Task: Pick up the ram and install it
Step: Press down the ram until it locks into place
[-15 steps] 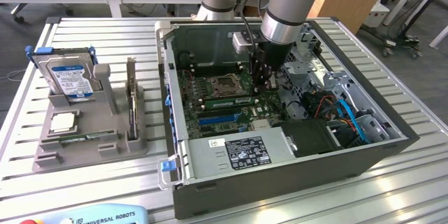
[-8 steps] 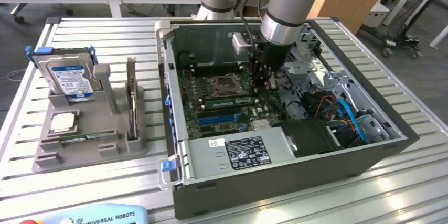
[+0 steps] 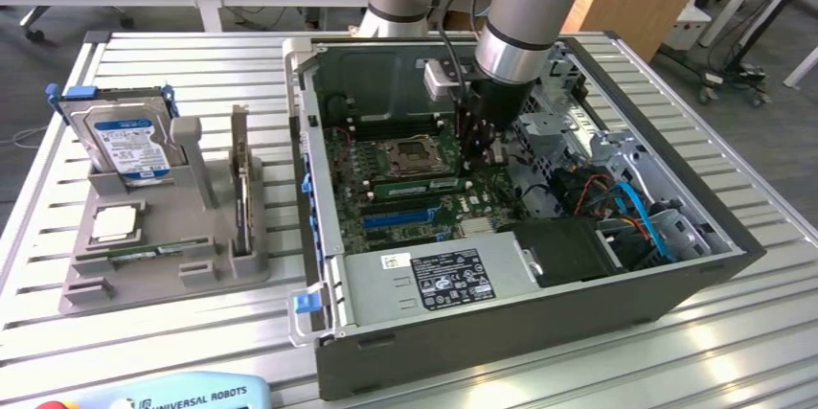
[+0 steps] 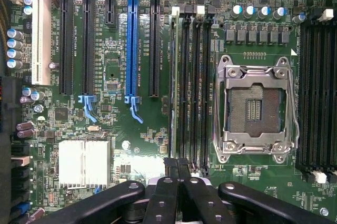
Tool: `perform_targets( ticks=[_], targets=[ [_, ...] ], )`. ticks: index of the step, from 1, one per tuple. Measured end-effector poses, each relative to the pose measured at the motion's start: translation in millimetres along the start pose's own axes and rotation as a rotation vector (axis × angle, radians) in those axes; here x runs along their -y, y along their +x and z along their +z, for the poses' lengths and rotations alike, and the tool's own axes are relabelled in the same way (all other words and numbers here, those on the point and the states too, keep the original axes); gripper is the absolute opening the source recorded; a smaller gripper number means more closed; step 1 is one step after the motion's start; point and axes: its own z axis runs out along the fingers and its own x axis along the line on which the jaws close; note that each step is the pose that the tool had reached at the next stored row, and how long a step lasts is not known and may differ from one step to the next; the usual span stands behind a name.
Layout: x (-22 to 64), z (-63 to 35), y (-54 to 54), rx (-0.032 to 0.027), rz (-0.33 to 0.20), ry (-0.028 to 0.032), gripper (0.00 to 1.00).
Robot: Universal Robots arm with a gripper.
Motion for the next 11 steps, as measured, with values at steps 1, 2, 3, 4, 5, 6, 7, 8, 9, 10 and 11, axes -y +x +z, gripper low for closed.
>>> perform_targets(
  ticks=[1,2,3,4,5,6,7,8,9,10,11],
  targets=[
    [0.0,0.2,0.0,-0.0003,0.0,-0.0001,0.1],
    [0.0,0.2,0.1,-0.0004,0.0,-0.0002,0.1],
    [0.0,0.2,0.1,-0.0005,0.0,-0.0001,0.1],
    [0.0,0.2,0.1,-0.0005,0.0,-0.0001,0.1],
    [0.0,0.2,0.0,-0.0004,0.0,-0.0001,0.1],
    [0.0,0.2,0.0,-0.0003,0.0,-0.0001,0.1],
    [0.0,0.5,0.0,-0.0002,0.0,0.0,0.1],
    [0.1,1.0,0.0,0.0002,0.0,0.0001,0.1],
    [0.1,1.4,0.0,0.0,0.0,0.0,0.1],
    [0.1,1.6,0.1,-0.0004,0.0,-0.0001,0.1],
    [0.1,1.7,0.1,-0.0004,0.0,-0.0001,0.1]
  ],
)
